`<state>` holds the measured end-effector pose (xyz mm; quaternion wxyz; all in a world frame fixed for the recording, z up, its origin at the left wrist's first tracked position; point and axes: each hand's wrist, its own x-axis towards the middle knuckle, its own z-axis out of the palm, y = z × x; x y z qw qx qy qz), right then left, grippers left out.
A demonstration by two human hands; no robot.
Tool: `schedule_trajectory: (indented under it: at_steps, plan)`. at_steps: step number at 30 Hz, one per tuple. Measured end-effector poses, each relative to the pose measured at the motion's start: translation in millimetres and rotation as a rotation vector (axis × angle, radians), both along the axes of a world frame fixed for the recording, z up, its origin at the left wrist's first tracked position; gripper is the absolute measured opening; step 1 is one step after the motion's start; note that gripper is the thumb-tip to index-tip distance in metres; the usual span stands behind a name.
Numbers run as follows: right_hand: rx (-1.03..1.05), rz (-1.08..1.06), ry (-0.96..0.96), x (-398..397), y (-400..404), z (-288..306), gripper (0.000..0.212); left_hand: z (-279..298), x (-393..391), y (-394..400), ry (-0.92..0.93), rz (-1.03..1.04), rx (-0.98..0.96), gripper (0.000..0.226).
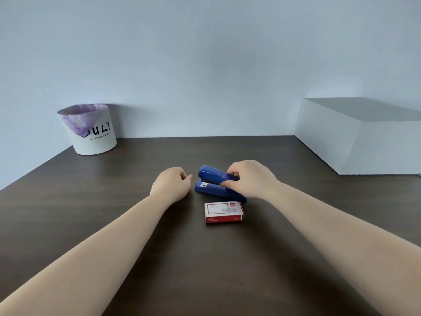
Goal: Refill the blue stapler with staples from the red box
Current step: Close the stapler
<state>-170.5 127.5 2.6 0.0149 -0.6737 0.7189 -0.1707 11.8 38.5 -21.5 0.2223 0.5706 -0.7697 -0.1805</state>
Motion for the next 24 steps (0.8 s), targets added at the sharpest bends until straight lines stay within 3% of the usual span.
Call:
schedule_trajectory:
  at_steps: [14,24]
  plan:
    - [-0.117,-0.473,-0.060,-112.6,-42.9,-9.7,0.029,0.7,-94.9,-65.4,-0.074,-0.130,-0.062,0.024]
    - [-0.192,-0.659,0.214,-213.1,-93.4,-18.2,0.022,-11.1,-175.9,-105.1,0.033,-0.424,-0.105,0.022]
